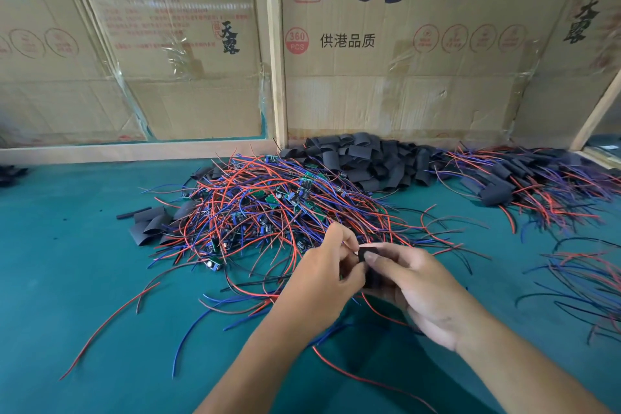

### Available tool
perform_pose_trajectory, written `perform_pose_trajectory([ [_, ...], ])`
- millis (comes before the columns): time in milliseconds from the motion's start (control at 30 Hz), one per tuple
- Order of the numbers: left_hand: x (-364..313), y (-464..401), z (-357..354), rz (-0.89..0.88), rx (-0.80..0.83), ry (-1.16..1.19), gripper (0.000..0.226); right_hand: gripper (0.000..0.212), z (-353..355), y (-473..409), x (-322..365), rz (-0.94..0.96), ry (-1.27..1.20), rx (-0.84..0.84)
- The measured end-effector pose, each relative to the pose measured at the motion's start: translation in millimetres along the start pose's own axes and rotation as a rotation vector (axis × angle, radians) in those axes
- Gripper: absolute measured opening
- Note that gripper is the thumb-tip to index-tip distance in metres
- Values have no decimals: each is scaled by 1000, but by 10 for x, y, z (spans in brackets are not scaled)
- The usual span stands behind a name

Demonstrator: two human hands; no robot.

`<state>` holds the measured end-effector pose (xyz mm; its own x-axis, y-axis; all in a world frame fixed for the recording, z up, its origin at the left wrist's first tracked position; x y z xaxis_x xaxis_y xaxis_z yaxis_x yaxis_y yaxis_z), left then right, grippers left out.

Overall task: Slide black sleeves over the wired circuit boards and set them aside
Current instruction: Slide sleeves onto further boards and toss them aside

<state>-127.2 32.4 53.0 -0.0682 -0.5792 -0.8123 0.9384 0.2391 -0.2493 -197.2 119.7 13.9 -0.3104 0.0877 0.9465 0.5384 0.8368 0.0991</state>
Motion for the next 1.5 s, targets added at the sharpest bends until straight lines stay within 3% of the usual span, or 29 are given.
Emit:
perform_pose_trajectory([
  [300, 72, 12, -38, 57, -75, -88, 30, 15, 9, -1, -62, 41, 153, -84],
  [433, -104, 27, -79, 9, 36, -84, 36, 11, 19, -19, -90, 49, 122, -116],
  [500, -138, 56, 153, -11, 45, -142, 31, 10, 39, -14, -80, 63, 110, -126],
  [533, -95, 84, 421, 13, -32, -218, 28, 10, 29, -15, -64, 73, 108, -119],
  [633, 366, 344, 1363, 309, -265, -498, 25, 14, -19, 0, -6, 110, 102, -93],
  [700, 766, 562, 1658, 571, -215, -629, 24, 15, -58, 3, 22, 131, 102, -67],
  [767, 1017, 655, 1650, 690, -106, -680, 22, 14, -85, 0, 8, 125, 94, -48],
  [1000, 1059, 617, 1680, 603, -203, -621, 26, 10, -67, 13, -21, 93, 95, -46],
  [1333, 962, 489, 1606, 434, -147, -659, 16, 6, -49, 15, -12, 77, 85, -44],
  [1500, 343, 406, 1574, 168, -183, -686, 16, 12, 65, 19, 118, 130, 52, -107],
])
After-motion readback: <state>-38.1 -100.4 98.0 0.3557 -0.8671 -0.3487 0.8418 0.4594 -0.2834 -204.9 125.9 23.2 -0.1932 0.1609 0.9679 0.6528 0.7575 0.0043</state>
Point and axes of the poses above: each hand's wrist, its own y-axis away from the middle knuckle, its own z-axis out of the back of the hand, x = y × z, the point moved 10 cm from there along -y, towards the middle knuckle, and after that the axes turned 6 degrees about x, right-handed, at the moved point
